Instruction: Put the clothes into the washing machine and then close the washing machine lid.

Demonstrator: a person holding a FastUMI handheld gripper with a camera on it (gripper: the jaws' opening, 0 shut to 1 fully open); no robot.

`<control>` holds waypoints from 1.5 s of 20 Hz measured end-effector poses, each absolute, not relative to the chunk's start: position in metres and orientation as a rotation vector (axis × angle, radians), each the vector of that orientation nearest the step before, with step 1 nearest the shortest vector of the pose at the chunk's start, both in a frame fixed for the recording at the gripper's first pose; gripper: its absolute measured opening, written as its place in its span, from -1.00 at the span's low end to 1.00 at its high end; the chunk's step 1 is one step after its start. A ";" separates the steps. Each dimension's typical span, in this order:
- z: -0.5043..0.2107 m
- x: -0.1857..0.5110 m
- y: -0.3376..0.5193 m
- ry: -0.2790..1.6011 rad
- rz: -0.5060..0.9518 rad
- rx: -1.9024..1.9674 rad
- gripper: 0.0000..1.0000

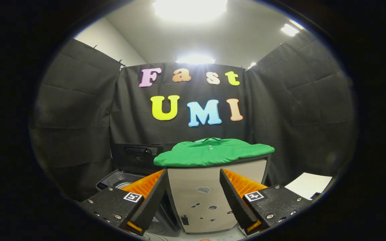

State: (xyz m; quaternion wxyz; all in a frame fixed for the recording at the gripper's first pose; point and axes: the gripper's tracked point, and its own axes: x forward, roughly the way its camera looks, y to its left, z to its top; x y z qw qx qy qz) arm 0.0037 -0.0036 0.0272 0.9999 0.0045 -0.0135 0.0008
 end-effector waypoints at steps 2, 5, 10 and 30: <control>0.037 0.008 -0.009 -0.031 -0.011 0.003 0.90; 0.045 0.019 -0.018 -0.005 -0.031 -0.001 0.90; 0.071 0.044 -0.039 -0.011 -0.055 0.022 0.90; 0.084 0.200 -0.089 0.229 -0.035 0.072 0.90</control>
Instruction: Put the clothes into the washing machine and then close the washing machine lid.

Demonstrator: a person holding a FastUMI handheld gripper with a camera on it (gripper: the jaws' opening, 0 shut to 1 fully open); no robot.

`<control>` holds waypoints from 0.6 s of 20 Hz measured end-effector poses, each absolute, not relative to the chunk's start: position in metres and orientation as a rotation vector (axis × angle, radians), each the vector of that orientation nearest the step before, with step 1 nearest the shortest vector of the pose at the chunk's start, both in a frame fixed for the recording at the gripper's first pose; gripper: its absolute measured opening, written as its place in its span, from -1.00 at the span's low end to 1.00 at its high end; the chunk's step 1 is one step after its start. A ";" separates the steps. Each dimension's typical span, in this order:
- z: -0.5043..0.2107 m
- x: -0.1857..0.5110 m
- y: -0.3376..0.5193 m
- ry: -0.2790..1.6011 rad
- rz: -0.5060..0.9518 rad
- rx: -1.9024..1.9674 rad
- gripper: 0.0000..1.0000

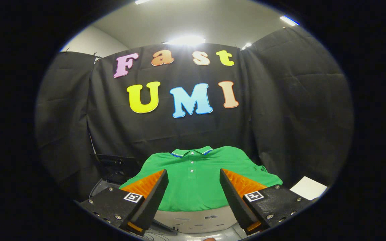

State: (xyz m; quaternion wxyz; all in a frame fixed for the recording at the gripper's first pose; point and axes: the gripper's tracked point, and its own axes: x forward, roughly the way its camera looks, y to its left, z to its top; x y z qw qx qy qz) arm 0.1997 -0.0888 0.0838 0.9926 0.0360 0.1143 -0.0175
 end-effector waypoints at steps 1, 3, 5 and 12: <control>0.078 0.209 -0.089 0.253 -0.026 0.078 0.90; 0.069 0.224 -0.084 0.309 0.003 0.091 0.89; 0.066 0.239 -0.086 0.335 0.009 0.096 0.90; 0.045 0.293 -0.084 0.426 0.023 0.074 0.90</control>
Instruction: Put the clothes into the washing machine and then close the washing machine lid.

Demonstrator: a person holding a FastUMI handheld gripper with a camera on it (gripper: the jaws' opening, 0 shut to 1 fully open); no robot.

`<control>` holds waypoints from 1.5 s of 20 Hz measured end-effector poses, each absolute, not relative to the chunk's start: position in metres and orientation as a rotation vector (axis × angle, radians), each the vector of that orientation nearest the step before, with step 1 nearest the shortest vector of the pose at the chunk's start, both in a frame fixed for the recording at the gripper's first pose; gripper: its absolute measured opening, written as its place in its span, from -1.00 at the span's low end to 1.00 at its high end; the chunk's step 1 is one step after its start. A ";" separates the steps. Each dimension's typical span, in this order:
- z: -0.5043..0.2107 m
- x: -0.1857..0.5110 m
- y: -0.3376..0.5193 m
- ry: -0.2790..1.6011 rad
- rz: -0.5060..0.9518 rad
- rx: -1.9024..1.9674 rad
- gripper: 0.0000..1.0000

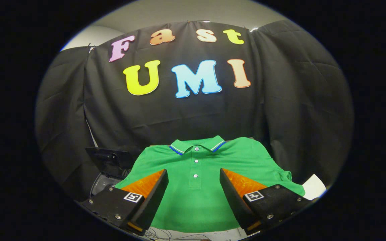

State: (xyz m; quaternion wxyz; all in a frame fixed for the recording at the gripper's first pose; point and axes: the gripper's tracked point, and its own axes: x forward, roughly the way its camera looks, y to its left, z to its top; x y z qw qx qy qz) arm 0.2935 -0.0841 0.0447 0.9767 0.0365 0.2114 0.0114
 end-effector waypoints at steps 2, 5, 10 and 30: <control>0.037 0.306 -0.082 0.452 0.031 0.064 0.90; 0.023 0.323 -0.085 0.500 0.035 0.016 0.90; 0.003 0.337 -0.083 0.597 0.060 0.006 0.90; -0.015 0.332 -0.089 0.675 0.165 0.020 -0.61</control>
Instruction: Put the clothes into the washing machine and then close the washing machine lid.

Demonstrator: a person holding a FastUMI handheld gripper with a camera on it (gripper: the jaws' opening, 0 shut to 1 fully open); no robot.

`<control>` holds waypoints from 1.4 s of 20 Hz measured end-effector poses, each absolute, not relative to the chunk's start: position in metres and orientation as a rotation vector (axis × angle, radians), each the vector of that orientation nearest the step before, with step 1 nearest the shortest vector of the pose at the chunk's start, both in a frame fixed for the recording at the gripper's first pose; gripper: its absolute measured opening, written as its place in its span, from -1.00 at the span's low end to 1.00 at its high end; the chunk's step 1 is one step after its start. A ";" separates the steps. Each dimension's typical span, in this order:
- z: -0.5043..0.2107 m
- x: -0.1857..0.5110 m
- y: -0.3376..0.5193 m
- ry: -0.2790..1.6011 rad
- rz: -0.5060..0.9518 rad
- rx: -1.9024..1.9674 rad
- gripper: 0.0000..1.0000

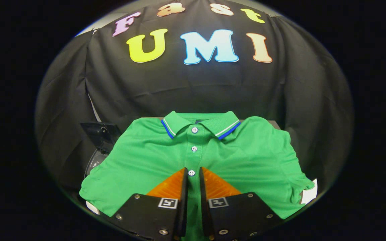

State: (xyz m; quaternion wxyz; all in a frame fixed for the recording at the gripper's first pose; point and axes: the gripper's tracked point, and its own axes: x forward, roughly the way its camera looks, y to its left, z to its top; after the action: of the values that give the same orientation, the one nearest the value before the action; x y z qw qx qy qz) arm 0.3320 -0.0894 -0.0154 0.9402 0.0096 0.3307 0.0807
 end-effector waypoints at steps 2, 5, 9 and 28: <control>-0.015 0.332 -0.088 0.674 0.185 0.015 -0.79; -0.011 0.329 -0.089 0.649 0.189 0.029 -1.00; -0.002 0.328 -0.082 0.607 0.199 0.137 -1.00; 0.122 0.310 0.064 0.360 0.497 0.552 -1.00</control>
State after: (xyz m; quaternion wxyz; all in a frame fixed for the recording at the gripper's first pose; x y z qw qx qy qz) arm 0.3099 0.0642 0.1218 0.9160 0.2681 0.1749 0.2416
